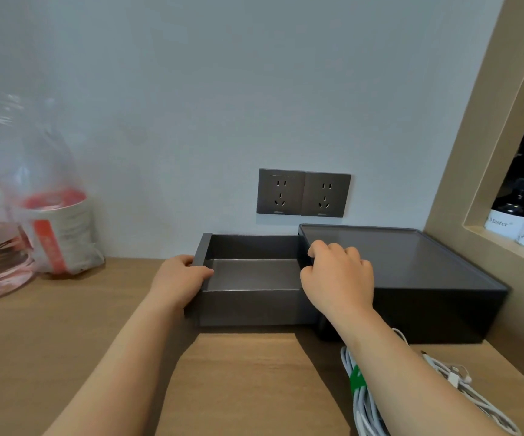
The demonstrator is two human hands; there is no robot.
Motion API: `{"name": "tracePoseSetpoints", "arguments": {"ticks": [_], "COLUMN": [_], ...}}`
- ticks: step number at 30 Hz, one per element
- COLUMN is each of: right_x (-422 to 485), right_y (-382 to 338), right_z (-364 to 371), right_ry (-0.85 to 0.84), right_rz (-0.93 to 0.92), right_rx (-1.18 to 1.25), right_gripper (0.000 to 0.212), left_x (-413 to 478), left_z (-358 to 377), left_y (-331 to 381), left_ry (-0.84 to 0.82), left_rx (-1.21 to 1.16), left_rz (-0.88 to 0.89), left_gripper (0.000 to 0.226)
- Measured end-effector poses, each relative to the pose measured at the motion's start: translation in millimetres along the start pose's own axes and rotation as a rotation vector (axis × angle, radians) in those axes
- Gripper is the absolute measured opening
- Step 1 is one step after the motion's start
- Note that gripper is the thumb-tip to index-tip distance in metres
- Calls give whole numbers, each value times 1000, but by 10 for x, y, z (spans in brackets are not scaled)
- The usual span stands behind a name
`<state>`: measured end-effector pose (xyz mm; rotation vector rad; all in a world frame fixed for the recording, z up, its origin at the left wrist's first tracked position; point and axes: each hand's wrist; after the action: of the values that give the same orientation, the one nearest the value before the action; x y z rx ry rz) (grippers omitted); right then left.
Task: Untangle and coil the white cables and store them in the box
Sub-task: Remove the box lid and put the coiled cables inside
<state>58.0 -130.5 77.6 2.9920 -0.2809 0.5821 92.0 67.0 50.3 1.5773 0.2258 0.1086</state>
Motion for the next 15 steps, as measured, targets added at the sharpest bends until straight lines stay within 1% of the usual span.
{"name": "tracePoseSetpoints", "arguments": {"ticks": [2, 4, 6, 8, 12, 15], "right_x": [-13, -55, -123, -209, -442, -681], "right_y": [17, 58, 132, 232, 460, 667], "right_z": [-17, -47, -116, -216, -390, -426], "right_ry": [-37, -48, -8, 30, 41, 31], "right_rz": [-22, -38, -46, -52, -42, -10], "right_rx": [19, 50, 90, 129, 169, 184], "right_gripper": [39, 42, 41, 37, 31, 28], "left_x": [-19, -118, -273, -481, -955, -1230], "left_z": [35, 103, 199, 319, 627, 826], "left_y": [31, 102, 184, 249, 273, 175], "left_ry": [38, 105, 135, 83, -110, -244], "left_rx": [184, 340, 438, 406, 332, 364], "left_rz": [125, 274, 431, 515, 502, 409], "left_gripper": [47, 52, 47, 36, 17, 12]}}
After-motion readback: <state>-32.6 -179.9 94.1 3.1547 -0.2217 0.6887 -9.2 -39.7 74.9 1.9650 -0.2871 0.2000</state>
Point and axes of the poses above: each hand's wrist, its own x-axis towards the middle knuckle, its own z-axis out of the palm, y = z × x, and after that the axes turned 15 degrees about -x, right-handed
